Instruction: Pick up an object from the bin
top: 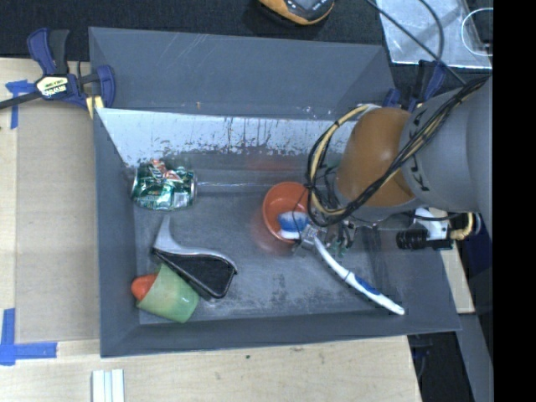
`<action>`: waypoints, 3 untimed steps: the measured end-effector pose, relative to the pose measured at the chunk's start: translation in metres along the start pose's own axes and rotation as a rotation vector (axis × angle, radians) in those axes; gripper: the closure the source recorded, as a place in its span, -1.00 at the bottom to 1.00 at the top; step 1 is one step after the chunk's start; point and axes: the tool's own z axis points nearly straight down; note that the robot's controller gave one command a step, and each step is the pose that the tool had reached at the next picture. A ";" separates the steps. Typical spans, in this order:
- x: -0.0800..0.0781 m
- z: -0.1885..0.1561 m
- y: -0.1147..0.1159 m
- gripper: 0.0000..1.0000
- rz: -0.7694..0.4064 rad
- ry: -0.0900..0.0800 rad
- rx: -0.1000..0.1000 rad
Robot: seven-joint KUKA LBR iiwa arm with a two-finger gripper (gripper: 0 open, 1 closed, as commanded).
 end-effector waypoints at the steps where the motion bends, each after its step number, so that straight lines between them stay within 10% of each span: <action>1: 0.003 -0.017 -0.002 1.00 -0.001 0.010 0.005; 3: -0.001 -0.048 0.000 1.00 -0.001 -0.002 0.000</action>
Offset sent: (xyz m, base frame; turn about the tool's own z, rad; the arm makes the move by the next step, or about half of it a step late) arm 0.0001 0.0000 0.0447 0.0000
